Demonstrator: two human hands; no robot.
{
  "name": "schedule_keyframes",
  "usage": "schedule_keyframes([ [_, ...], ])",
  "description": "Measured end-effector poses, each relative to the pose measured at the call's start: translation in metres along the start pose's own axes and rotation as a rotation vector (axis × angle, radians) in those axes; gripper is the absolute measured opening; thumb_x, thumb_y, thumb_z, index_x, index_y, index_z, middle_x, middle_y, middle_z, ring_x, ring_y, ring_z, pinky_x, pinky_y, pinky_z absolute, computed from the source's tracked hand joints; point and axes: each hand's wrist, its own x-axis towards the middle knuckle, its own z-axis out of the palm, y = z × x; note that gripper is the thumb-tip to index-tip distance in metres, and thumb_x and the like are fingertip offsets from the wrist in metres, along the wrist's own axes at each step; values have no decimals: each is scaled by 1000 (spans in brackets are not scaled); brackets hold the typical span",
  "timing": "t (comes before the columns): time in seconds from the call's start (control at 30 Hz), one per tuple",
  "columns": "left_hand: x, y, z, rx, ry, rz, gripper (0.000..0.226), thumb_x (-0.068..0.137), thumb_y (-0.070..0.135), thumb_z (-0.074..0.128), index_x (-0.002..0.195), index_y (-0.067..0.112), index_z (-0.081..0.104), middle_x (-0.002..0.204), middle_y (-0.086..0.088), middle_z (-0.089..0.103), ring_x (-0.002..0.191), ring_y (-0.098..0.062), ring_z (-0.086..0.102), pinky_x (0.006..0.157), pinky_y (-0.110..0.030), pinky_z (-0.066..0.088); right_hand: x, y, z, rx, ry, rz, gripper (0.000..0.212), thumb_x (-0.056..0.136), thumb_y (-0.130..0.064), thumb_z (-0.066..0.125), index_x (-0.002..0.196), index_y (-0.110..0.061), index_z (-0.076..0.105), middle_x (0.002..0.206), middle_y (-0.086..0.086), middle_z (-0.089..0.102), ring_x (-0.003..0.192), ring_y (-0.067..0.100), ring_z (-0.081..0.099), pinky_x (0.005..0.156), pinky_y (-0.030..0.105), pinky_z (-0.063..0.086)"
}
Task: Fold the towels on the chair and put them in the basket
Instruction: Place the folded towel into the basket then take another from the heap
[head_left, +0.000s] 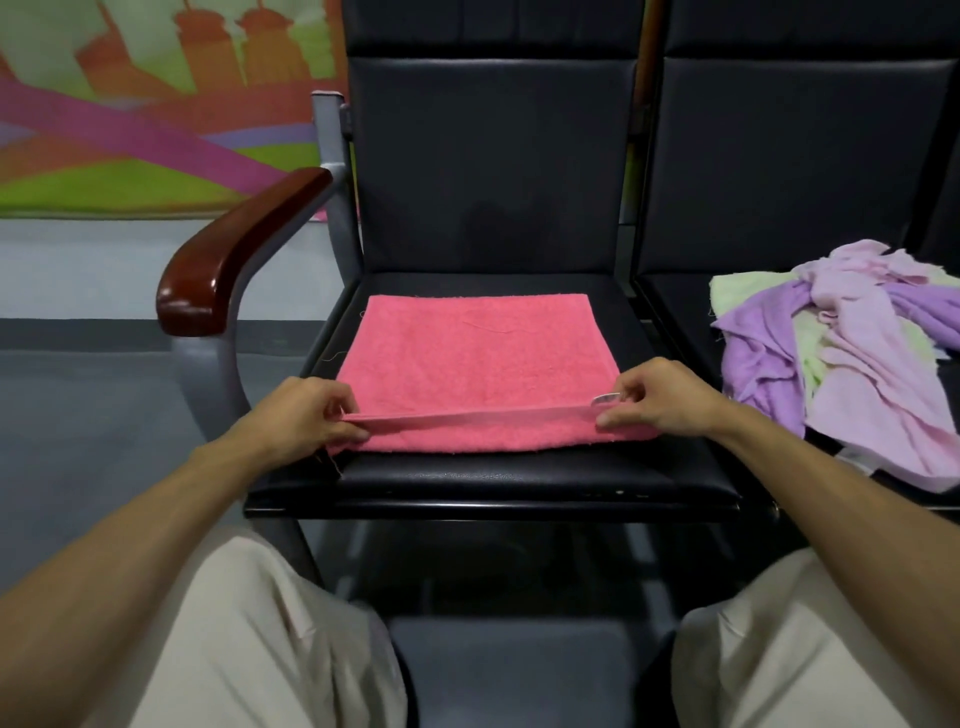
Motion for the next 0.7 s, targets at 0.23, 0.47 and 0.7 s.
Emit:
schedule_keyframes([
  [0.23, -24, -4, -3, -363, -30, 132, 20, 80, 15, 74, 82, 34, 73, 81, 16, 69, 77, -2, 63, 76, -21, 49, -20, 0, 8, -141, -130, -66, 20, 81, -15, 76, 79, -26, 60, 74, -9, 56, 76, 14, 51, 65, 16, 37],
  [0.47, -29, -4, -5, -281, 94, 14, 29, 59, 21, 89, 75, 36, 70, 71, 12, 70, 68, -2, 64, 65, -12, 47, -32, 7, 2, 45, 79, 92, 20, 73, -6, 81, 80, -23, 73, 76, 0, 71, 71, 9, 62, 62, 7, 43],
  [0.7, -31, 8, -4, -480, 110, 44, 17, 81, 1, 71, 88, 17, 74, 74, 10, 72, 69, 2, 64, 66, -8, 48, -33, 0, -5, -2, 206, 90, 22, 63, -29, 89, 75, -18, 74, 69, -1, 70, 67, 12, 63, 61, 22, 45],
])
